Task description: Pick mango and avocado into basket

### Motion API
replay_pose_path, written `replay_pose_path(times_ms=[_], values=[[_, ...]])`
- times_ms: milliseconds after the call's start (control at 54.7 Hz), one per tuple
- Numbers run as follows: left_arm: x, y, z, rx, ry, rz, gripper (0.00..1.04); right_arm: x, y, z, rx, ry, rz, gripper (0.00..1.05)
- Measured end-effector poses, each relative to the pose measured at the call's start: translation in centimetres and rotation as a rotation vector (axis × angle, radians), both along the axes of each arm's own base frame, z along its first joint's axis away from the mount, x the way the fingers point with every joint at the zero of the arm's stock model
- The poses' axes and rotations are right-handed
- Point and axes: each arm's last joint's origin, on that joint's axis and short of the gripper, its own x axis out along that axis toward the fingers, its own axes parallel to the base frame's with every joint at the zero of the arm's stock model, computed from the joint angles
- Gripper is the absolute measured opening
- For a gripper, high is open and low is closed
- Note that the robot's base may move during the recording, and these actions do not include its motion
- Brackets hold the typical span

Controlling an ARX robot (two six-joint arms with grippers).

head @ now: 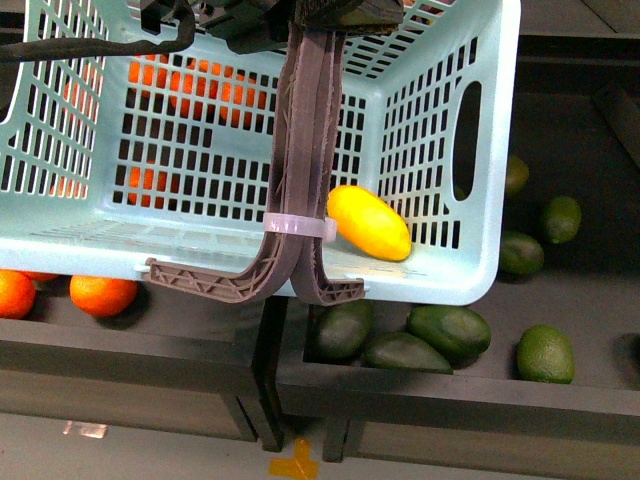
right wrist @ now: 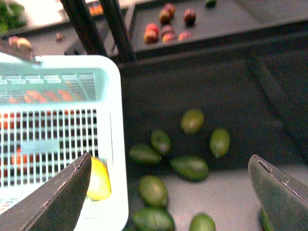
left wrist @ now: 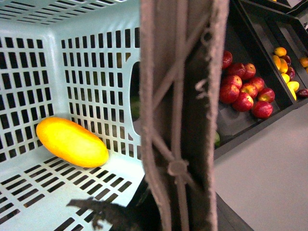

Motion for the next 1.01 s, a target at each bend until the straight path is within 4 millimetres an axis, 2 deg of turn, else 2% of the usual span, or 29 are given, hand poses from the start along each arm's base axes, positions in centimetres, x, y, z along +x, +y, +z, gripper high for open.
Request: replay_pose_path(times_ms=[73, 201, 384, 476, 768, 896, 1006], values=[[0.0, 0.0, 0.0, -0.002, 0.001, -0.005, 0.05, 0.9, -1.0, -0.7, 0.006, 0.065, -0.031, 0.96], [-0.2, -0.2, 0.0, -0.01, 0.005, -0.028, 0.05, 3.7, -3.6, -2.1, -0.01, 0.134, -0.106, 0.96], [-0.4, -0.7, 0.0, -0.018, 0.01, -0.055, 0.05, 9.5, -6.9, -4.3, -0.05, 0.213, -0.111, 0.96], [-0.5, -0.7, 0.0, -0.017, 0.01, -0.056, 0.05, 12.8, -8.3, -6.6, -0.061, 0.3, -0.099, 0.96], [-0.3, -0.4, 0.0, -0.005, 0.003, -0.023, 0.05, 20.8, -10.8, -14.6, -0.057, 0.534, -0.101, 0.96], [-0.3, -0.4, 0.0, -0.008, 0.004, -0.029, 0.05, 24.3, -11.6, -17.2, -0.047, 0.573, -0.127, 0.96], [-0.3, -0.5, 0.0, -0.013, 0.007, -0.04, 0.05, 26.1, -11.9, -18.8, -0.03, 0.587, -0.126, 0.96]])
